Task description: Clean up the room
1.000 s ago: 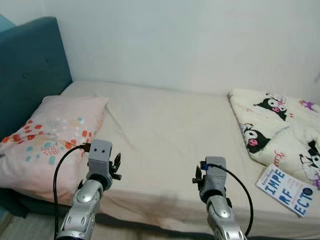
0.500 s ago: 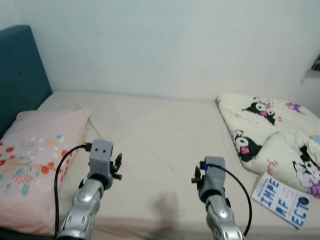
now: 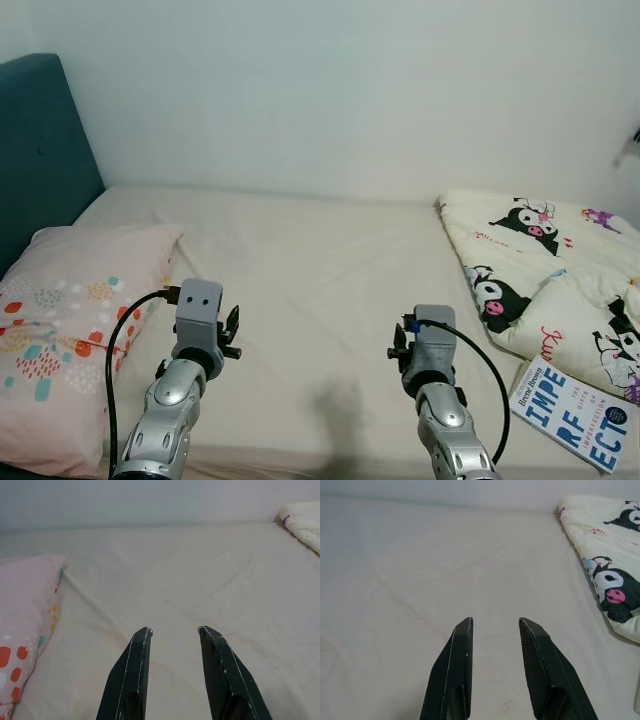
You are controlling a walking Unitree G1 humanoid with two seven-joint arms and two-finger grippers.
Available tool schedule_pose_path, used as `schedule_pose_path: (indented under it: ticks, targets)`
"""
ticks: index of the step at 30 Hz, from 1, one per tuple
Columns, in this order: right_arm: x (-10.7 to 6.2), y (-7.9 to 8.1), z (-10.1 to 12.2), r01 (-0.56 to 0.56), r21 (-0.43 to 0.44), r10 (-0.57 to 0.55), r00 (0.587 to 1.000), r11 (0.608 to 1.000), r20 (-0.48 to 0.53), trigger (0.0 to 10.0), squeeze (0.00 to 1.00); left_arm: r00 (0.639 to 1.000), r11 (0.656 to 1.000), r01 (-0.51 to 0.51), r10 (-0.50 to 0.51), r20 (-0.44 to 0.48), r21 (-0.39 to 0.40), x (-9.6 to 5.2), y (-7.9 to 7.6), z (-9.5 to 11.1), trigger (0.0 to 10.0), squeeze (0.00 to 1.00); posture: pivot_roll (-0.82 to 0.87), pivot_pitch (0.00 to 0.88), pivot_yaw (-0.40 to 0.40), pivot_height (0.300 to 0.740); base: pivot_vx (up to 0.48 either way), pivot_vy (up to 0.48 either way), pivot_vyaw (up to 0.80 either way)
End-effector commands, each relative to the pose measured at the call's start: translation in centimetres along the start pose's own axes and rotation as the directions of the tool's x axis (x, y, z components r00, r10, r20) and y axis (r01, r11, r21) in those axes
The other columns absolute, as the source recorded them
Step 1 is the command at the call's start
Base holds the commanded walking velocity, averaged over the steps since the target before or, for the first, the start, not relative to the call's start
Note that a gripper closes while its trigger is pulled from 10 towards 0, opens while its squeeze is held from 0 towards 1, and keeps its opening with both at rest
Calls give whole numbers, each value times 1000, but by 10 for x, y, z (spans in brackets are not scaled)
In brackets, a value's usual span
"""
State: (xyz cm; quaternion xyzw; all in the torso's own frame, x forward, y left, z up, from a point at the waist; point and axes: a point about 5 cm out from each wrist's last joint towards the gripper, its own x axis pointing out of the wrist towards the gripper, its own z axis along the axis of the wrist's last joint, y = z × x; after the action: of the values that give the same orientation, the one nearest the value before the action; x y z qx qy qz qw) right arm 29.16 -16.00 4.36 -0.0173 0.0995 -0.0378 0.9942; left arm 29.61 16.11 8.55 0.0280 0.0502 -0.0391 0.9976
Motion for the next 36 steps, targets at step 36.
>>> schedule_pose_path:
  ticks: [36]
  targets:
    - [-3,-2,-6,-1,12,2,1000,1000,-26,10000,0,999,999,23,-22,-34,27,-4,-3,-6,10000,0,84,11,-66,740,0,-231,0]
